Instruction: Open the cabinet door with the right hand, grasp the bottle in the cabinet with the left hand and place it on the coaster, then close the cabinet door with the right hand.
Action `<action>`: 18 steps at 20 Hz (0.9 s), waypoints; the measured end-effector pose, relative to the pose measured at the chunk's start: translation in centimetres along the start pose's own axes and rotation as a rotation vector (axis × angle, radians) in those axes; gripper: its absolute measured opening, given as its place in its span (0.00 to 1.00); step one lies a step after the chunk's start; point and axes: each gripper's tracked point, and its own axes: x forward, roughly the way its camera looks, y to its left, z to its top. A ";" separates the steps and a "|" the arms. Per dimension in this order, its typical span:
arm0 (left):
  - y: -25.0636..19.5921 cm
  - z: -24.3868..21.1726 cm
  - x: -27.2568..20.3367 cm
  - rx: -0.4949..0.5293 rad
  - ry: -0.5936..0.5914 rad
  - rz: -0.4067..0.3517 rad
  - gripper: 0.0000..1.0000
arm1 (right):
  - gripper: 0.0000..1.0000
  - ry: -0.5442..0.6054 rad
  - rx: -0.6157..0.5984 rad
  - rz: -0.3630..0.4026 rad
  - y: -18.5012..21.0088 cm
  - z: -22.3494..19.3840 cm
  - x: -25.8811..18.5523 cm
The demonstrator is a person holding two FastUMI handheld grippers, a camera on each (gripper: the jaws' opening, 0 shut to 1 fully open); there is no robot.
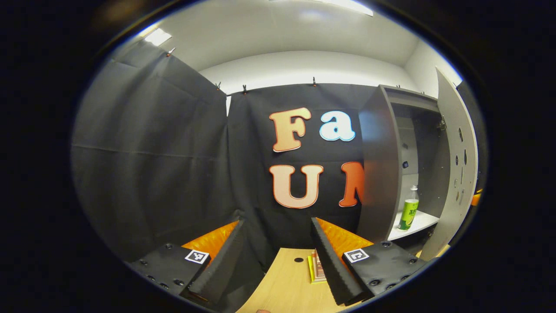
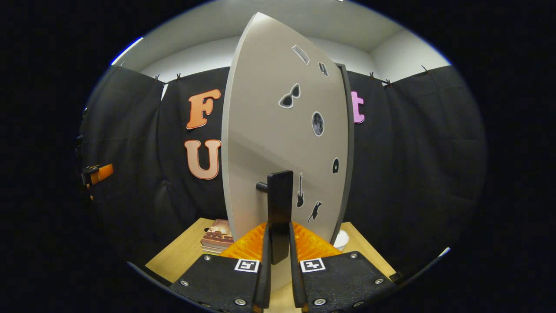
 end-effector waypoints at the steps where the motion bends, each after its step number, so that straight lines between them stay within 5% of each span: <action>1: -1.0 0.1 0.1 -0.004 0.000 -0.013 0.94 | 0.19 0.000 -0.005 -0.012 -0.4 -0.1 -0.2; 18: -12.8 0.0 -1.4 -0.025 0.035 -0.105 0.94 | 0.08 0.008 0.007 -0.098 -5.3 -0.6 -2.2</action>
